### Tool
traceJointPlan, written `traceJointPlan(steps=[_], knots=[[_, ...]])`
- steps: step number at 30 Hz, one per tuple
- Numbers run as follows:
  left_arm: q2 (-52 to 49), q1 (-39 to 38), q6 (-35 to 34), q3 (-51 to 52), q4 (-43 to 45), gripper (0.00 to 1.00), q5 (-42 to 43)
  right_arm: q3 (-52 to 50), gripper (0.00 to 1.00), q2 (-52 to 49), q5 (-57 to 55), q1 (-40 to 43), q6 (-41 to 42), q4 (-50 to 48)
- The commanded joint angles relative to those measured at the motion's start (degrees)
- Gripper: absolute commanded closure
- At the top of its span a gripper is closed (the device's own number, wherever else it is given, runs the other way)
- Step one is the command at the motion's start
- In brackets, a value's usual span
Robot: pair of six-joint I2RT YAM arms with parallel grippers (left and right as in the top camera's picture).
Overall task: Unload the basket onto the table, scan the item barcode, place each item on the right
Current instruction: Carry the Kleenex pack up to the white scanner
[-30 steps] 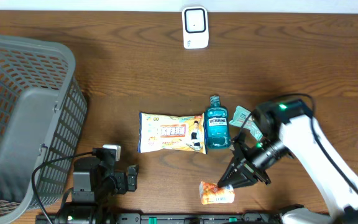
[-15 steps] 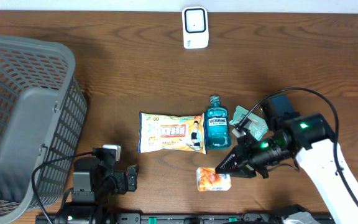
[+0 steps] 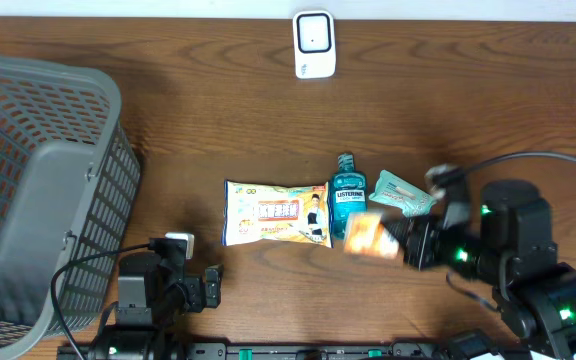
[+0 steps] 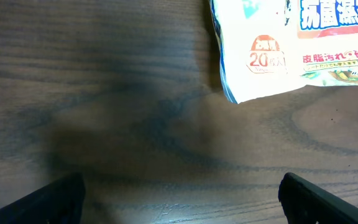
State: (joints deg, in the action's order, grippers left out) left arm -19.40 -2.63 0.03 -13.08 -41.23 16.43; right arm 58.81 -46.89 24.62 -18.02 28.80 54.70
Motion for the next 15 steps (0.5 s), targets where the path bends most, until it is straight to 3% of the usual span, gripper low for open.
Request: traceJointPlan(steps=[1,7,10,15], knots=[[0.1,0.1,0.4,-0.2,-0.1,0.01,0.5,0.4,0.99,-0.6,-23.1,-0.3,-3.1,-7.8],[0.1,0.1,0.3,-0.2,-0.1,0.01,0.5,0.4,0.99,-6.9,-30.9,-0.3,-4.3,-24.2],[0.1,0.1,0.4,-0.2,-0.1,0.01,0.5,0.4,0.99,-13.0,-29.7,-0.3,-5.2,-32.1],[0.1,0.1,0.3,-0.2,-0.1,0.01,0.5,0.4,0.99,-25.8,-24.0,-0.3,-13.4,-47.4]])
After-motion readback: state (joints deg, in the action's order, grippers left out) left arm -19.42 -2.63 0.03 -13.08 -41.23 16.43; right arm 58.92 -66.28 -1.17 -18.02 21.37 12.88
